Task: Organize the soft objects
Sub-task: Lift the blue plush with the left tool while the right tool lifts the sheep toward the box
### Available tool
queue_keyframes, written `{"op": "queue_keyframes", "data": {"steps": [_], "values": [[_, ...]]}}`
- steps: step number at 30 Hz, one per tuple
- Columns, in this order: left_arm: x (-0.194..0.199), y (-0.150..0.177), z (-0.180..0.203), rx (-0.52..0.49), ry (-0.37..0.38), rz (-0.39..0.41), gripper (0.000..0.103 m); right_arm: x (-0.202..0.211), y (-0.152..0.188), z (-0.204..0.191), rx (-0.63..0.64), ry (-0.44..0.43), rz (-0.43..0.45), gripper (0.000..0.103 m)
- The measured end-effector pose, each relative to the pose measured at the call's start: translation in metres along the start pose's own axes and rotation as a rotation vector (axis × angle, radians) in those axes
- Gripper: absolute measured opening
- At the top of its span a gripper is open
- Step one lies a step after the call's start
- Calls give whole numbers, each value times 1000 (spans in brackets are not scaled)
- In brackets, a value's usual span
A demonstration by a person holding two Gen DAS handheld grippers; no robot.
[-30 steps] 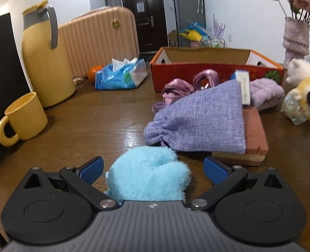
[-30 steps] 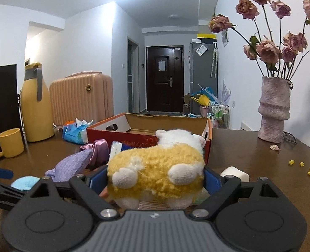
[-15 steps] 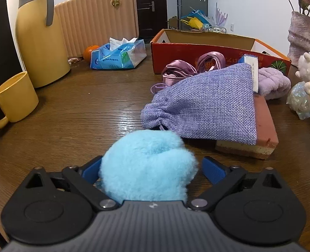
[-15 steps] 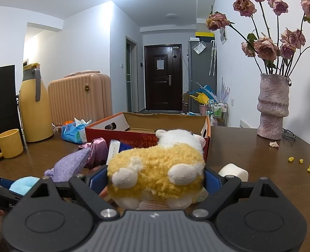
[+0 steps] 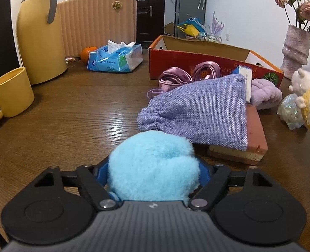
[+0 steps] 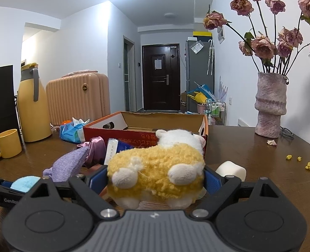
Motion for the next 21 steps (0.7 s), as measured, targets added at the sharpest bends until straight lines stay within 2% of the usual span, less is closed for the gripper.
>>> {"op": "queue_keyframes", "data": {"steps": [21], "values": [[36, -23, -9, 32, -11, 156, 79, 6, -8, -4, 4, 16, 62, 91]]}}
Point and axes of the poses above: each gripper's, at about its wrist camera, not at the fingertips, and x roughly against the way its jaws point, z to its right, y to its underside, the point moved 5 cm from there along -x, roughly the way its jaws point, and after that the axes turned 13 degrees about -x, right-handed, at the moved point
